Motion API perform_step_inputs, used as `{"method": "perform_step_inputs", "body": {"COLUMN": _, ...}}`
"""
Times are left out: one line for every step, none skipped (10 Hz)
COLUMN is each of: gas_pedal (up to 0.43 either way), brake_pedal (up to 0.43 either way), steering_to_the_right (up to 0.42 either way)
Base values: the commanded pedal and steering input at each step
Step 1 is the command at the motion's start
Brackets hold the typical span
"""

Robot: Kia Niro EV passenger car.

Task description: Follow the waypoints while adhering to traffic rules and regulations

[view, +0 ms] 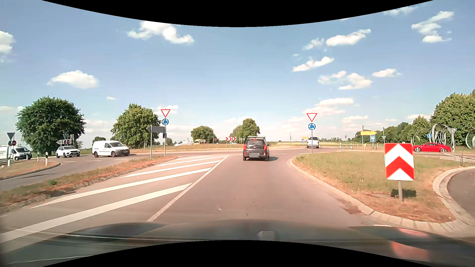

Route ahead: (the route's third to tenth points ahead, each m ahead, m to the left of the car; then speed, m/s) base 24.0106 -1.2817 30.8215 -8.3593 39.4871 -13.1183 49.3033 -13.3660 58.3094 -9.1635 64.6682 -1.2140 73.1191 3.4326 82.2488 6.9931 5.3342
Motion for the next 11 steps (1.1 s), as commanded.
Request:
{"method": "perform_step_inputs", "body": {"gas_pedal": 0.000, "brake_pedal": 0.250, "steering_to_the_right": 0.001}}
{"method": "perform_step_inputs", "body": {"gas_pedal": 0.000, "brake_pedal": 0.250, "steering_to_the_right": 0.001}}
{"method": "perform_step_inputs", "body": {"gas_pedal": 0.000, "brake_pedal": 0.250, "steering_to_the_right": 0.001}}
{"method": "perform_step_inputs", "body": {"gas_pedal": 0.000, "brake_pedal": 0.250, "steering_to_the_right": 0.001}}
{"method": "perform_step_inputs", "body": {"gas_pedal": 0.000, "brake_pedal": 0.250, "steering_to_the_right": 0.002}}
{"method": "perform_step_inputs", "body": {"gas_pedal": 0.000, "brake_pedal": 0.250, "steering_to_the_right": 0.002}}
{"method": "perform_step_inputs", "body": {"gas_pedal": 0.000, "brake_pedal": 0.256, "steering_to_the_right": 0.002}}
{"method": "perform_step_inputs", "body": {"gas_pedal": 0.000, "brake_pedal": 0.256, "steering_to_the_right": 0.004}}
{"method": "perform_step_inputs", "body": {"gas_pedal": 0.000, "brake_pedal": 0.256, "steering_to_the_right": 0.005}}
{"method": "perform_step_inputs", "body": {"gas_pedal": 0.000, "brake_pedal": 0.250, "steering_to_the_right": 0.005}}
{"method": "perform_step_inputs", "body": {"gas_pedal": 0.000, "brake_pedal": 0.256, "steering_to_the_right": 0.011}}
